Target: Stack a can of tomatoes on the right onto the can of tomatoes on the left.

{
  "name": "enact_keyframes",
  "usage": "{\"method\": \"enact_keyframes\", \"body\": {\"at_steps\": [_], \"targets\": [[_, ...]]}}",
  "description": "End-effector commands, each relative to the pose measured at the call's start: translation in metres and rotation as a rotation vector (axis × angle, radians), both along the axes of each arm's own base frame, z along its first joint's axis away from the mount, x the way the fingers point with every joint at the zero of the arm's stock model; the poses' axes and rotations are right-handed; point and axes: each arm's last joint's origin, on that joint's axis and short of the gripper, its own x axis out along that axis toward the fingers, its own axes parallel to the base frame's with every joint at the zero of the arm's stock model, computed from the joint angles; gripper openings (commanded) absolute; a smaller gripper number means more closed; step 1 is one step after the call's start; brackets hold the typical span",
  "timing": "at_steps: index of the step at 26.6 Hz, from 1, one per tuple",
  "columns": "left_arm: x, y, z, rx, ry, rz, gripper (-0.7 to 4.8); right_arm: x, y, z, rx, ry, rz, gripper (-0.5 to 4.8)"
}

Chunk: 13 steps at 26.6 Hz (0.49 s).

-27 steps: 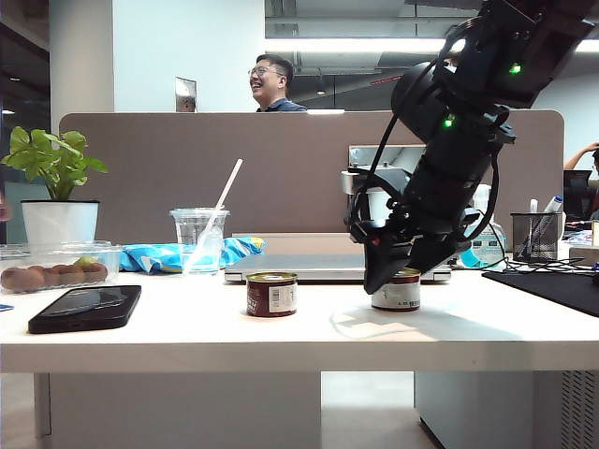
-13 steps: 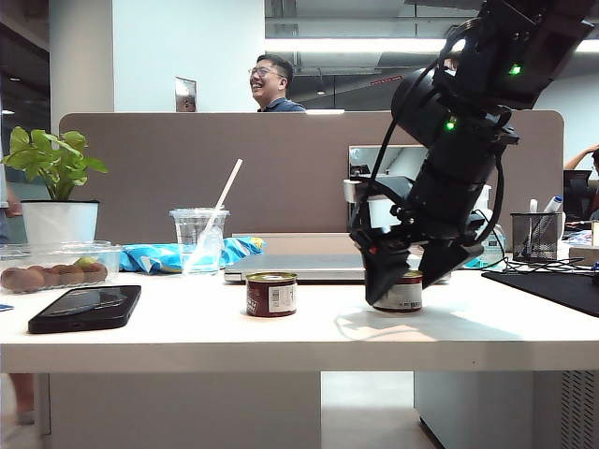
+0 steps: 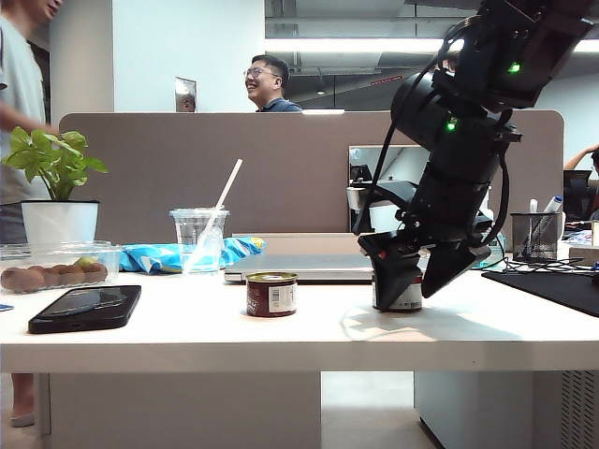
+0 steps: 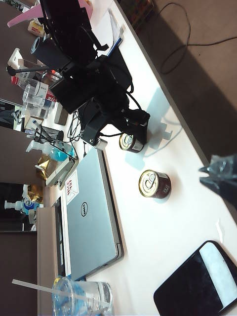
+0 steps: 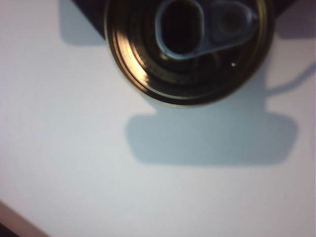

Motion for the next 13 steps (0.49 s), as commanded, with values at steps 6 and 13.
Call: {"method": "enact_keyframes", "body": {"at_steps": [6,13], "targets": [[-0.0004,0.0,0.0019,0.0,-0.015,-0.003,-0.02,0.0026,0.0013,0.0034,0.017,-0.038,0.001,2.04],[-0.0004,0.0,0.0019,0.0,-0.015,-0.003,-0.02,0.0001,0.0033,0.0107,0.086,-0.029,0.04,1.98]]}}
